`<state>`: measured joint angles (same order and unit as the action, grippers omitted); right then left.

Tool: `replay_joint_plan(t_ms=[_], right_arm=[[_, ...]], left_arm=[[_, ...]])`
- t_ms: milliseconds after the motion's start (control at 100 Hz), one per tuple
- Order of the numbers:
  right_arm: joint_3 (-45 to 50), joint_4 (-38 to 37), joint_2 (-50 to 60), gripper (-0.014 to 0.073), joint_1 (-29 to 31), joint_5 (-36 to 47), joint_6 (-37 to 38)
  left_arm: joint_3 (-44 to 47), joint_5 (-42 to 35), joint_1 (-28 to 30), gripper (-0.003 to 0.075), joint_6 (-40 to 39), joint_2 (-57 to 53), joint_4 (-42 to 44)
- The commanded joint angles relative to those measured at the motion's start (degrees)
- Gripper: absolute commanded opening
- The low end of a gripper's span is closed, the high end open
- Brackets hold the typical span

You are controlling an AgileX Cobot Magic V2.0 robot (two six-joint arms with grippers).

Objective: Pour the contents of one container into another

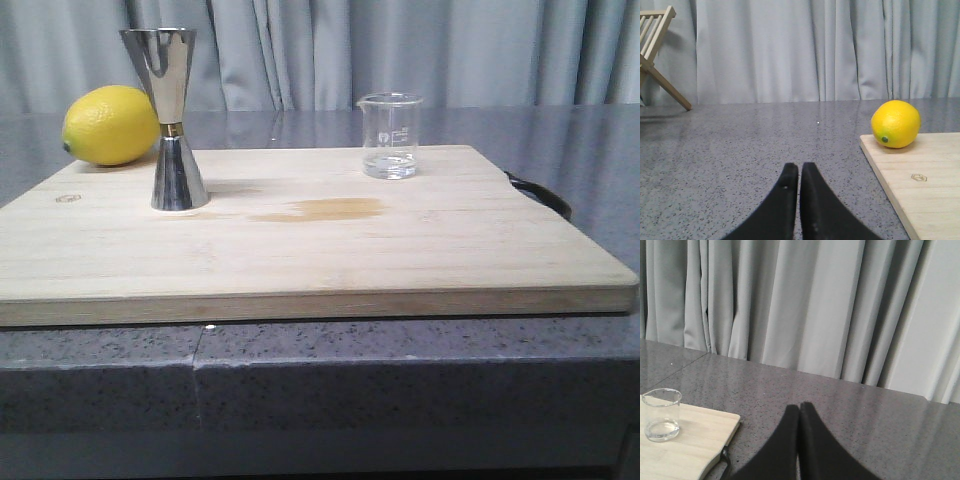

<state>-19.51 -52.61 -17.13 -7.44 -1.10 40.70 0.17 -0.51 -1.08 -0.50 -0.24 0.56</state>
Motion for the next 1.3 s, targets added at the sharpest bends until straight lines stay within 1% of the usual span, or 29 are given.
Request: replay_joint_plan(t_ms=[0,80,130,170,180,200,230,240,250,260,270,280,290,300,320,330,370,390,500,690,810,1100,1140,1290], right_arm=[[-1.38,-0.23,-0.41,-0.0075,0.22,2.66,0.08],[-1.22,-0.23,-0.41,-0.0075,0.22,2.26,0.08],[-1.22,1.65,-0.41,-0.0075,0.22,1.84,-0.02],[-1.22,6.48,-0.41,-0.0075,0.08,1.1,-2.72],[-1.22,9.1,-0.41,-0.0075,-0.15,0.77,-3.63],[-1.22,12.05,-0.41,-0.0075,-0.32,-0.16,-7.1],[-1.22,19.85,-0.12,-0.0075,-0.6,-1.76,-14.4],[-1.12,21.42,-0.01,-0.0075,-0.58,-2.71,-15.97],[-1.13,24.5,0.1,-0.0075,-0.81,-3.18,-17.56],[-1.13,26.03,0.32,-0.0075,-0.86,-4.01,-20.83],[-0.94,27.57,0.43,-0.0075,-0.85,-4.4,-22.5],[-0.83,32.24,0.77,-0.0075,-0.97,-5.03,-25.71],[-0.83,32.24,0.96,-0.0075,-0.97,-5.3,-27.32],[-0.69,35.31,1.34,-0.0075,-0.97,-5.51,-30.52],[-0.39,39.57,1.77,-0.0075,-1.08,-5.94,-33.59],[-0.27,40.86,2.26,-0.0075,-1.08,-5.95,-36.39],[0.75,47.04,3.65,-0.0075,-1.08,-5.48,-42.35],[1.39,48.63,4.57,-0.0075,-0.98,-4.81,-43.37],[5.27,50.17,9.72,-0.0075,0.2,-1.57,-43.49],[12.32,50.05,15.68,-0.0075,4.67,-1.31,-36.86],[16.14,49.28,18.69,-0.0075,5.25,-1.18,-33.8],[21.81,49.33,18.71,-0.0075,5.25,2.64,-31.5],[21.81,49.33,18.71,-0.0075,5.25,1.59,-31.5],[21.81,49.33,18.71,-0.0075,5.25,1.72,-31.5]], left_arm=[[2.12,-4.67,-0.35,-0.0019,-0.48,-1.45,-0.56],[2.12,-4.67,-0.35,-0.002,-0.48,-1.45,-0.56],[2.12,-4.67,-0.35,-0.002,-0.48,-1.45,-0.56],[2.12,-4.67,-0.35,-0.002,-0.48,-1.45,-0.56],[2.12,-4.67,-0.35,-0.002,-0.48,-1.45,-0.56],[2.12,-4.67,-0.35,-0.002,-0.48,-1.45,-0.56],[2.12,-4.67,-0.35,-0.002,-0.48,-1.45,-0.56],[2.12,-4.67,-0.35,-0.002,-0.48,-1.45,-0.56],[2.12,-4.67,-0.35,-0.002,-0.48,-1.45,-0.56],[2.12,-4.67,-0.35,-0.002,-0.48,-1.45,-0.56],[2.12,-4.67,-0.35,-0.002,-0.48,-1.45,-0.56],[2.12,-4.67,-0.35,-0.002,-0.48,-1.45,-0.56],[2.12,-4.67,-0.35,-0.002,-0.48,-1.45,-0.56],[2.12,-4.67,-0.35,-0.002,-0.48,-1.45,-0.56],[2.12,-4.67,-0.35,-0.002,-0.48,-1.45,-0.56],[2.12,-4.67,-0.35,-0.002,-0.48,-1.45,-0.56],[2.12,-4.67,-0.35,-0.002,-0.48,-1.45,-0.56],[2.12,-4.67,-0.35,-0.002,-0.48,-1.45,-0.56],[2.12,-4.67,-0.35,-0.002,-0.48,-1.45,-0.56],[2.12,-4.67,-0.35,-0.0019,-0.48,-1.45,-0.56],[2.12,-4.67,-0.35,-0.002,-0.48,-1.45,-0.56],[2.12,-4.67,-0.35,-0.002,-0.48,-1.45,-0.56],[2.12,-4.67,-0.35,-0.002,-0.48,-1.45,-0.56],[2.12,-4.67,-0.35,-0.002,-0.48,-1.45,-0.56]])
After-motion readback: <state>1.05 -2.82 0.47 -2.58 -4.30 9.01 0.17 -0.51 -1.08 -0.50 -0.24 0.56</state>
